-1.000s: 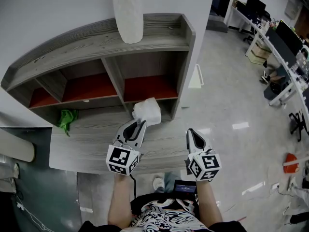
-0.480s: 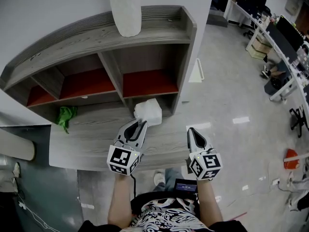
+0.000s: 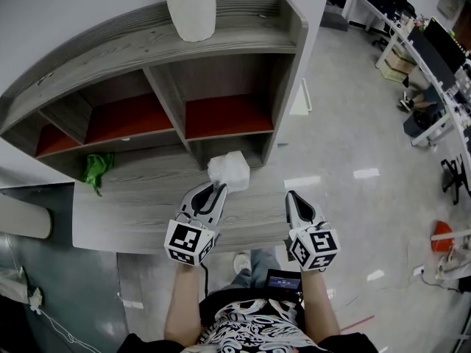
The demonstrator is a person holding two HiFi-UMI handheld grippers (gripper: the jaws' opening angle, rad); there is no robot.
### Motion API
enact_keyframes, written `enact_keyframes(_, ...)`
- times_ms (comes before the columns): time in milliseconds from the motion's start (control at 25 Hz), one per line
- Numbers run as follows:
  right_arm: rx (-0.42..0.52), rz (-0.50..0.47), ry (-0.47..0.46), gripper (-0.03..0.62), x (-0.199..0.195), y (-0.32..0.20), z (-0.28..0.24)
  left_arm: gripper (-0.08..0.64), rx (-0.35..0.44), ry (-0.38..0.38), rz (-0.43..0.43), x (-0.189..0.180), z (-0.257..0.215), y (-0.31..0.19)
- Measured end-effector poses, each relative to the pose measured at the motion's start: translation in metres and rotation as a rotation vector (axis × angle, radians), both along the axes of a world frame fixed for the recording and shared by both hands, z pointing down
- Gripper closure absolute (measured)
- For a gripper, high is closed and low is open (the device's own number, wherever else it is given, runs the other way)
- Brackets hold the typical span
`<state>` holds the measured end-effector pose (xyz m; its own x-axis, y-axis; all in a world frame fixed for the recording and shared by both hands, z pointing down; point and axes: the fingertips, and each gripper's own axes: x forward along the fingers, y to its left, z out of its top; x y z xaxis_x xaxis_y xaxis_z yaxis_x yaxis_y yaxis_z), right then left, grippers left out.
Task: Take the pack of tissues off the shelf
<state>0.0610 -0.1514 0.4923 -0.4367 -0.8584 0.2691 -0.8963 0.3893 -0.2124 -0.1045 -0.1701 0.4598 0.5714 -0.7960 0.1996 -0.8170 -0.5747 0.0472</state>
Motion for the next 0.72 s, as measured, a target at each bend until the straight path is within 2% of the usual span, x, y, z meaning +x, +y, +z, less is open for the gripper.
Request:
enact_keyframes(480, -0.059, 0.033, 0.017, 0.588, 0.009, -0.005, 0.025, 0.505, -0.079, 0.004, 0.009, 0.003, 0.038, 0.0)
enact_keyframes(720, -0.098, 0.031, 0.027, 0.588, 0.014, -0.003, 0.041, 0.506, -0.099, -0.068, 0.044, 0.013, 0.063, 0.003)
